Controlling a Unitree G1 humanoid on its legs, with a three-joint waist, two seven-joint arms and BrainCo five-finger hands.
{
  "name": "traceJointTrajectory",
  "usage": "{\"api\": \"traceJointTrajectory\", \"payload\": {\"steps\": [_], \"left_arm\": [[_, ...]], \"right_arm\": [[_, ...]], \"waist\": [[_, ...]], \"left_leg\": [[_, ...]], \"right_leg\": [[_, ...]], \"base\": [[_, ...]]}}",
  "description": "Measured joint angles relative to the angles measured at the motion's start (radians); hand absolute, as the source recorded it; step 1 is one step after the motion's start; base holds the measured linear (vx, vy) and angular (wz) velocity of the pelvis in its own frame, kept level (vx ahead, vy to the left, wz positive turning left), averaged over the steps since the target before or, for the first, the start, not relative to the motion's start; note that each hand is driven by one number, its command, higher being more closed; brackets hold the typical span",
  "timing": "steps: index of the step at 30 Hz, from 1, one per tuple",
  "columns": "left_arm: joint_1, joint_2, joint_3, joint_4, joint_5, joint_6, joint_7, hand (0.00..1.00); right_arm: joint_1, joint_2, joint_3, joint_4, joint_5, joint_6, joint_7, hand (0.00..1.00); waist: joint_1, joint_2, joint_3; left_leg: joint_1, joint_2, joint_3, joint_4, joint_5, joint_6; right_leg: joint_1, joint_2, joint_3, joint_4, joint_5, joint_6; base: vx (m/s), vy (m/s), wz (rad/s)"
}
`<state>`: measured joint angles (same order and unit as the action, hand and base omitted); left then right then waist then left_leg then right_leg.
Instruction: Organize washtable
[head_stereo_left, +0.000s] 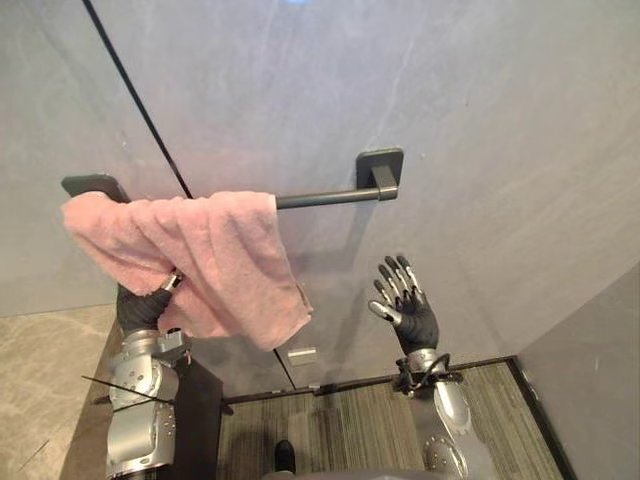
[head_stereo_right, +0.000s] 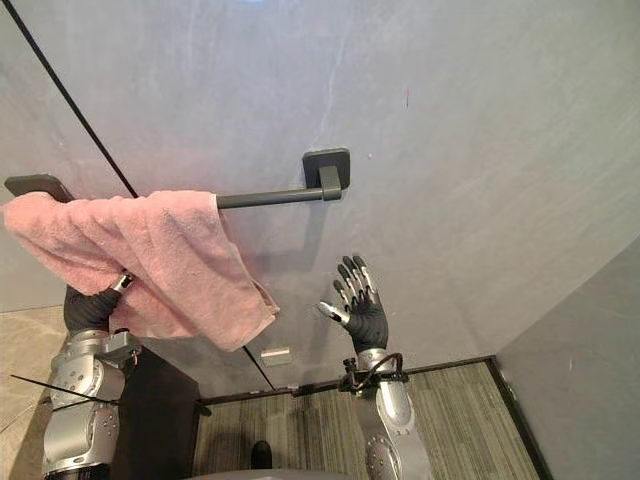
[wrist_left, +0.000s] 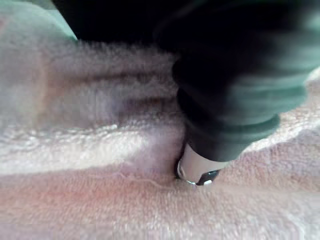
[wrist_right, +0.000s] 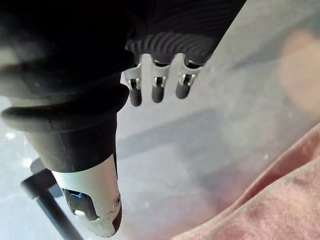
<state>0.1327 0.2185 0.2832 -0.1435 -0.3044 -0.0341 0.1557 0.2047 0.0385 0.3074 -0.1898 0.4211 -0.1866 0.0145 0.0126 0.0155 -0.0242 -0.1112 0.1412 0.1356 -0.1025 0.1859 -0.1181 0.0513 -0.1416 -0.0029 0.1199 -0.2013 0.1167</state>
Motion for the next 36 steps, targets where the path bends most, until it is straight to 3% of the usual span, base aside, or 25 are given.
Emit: {"api": "traceJointTrajectory", "payload": {"steps": [10, 19, 26, 36], "left_arm": [[0.000, -0.020, -0.051, -0.001, -0.007, -0.022, -0.001, 1.00], [0.001, -0.024, -0.059, -0.049, -0.008, -0.031, -0.004, 1.00], [0.003, -0.071, -0.096, -0.114, 0.002, -0.042, -0.003, 1.00], [0.005, -0.100, -0.166, -0.144, -0.009, -0.062, 0.000, 1.00]], "right_arm": [[-0.167, -0.008, 0.064, 0.066, -0.002, 0.000, -0.035, 0.00], [-0.328, -0.052, -0.069, 0.219, -0.025, 0.021, -0.080, 0.00], [-0.369, -0.055, -0.058, 0.269, 0.023, 0.022, -0.077, 0.00], [-0.470, 0.013, 0.039, 0.365, 0.098, 0.021, -0.087, 0.00]], "waist": [[0.003, 0.005, 0.004], [0.007, -0.006, 0.014], [0.026, -0.010, 0.020], [0.041, -0.013, 0.041]], "left_leg": [[-0.002, -0.002, -0.023, -0.001, 0.007, 0.005], [-0.028, -0.005, -0.050, 0.000, 0.019, 0.005], [-0.028, -0.004, -0.055, 0.000, 0.021, 0.005], [-0.032, -0.004, -0.087, 0.000, 0.024, 0.000]], "right_leg": [[0.004, 0.002, -0.022, 0.014, 0.000, 0.002], [-0.004, 0.005, -0.049, 0.017, 0.000, 0.002], [-0.004, 0.007, -0.051, 0.017, 0.000, 0.002], [0.014, 0.014, -0.079, 0.017, -0.003, 0.002]], "base": [[-0.03, -0.004, 0.06], [-0.01, -0.006, 0.09], [0.00, -0.002, 0.01], [-0.02, -0.008, 0.09]]}}
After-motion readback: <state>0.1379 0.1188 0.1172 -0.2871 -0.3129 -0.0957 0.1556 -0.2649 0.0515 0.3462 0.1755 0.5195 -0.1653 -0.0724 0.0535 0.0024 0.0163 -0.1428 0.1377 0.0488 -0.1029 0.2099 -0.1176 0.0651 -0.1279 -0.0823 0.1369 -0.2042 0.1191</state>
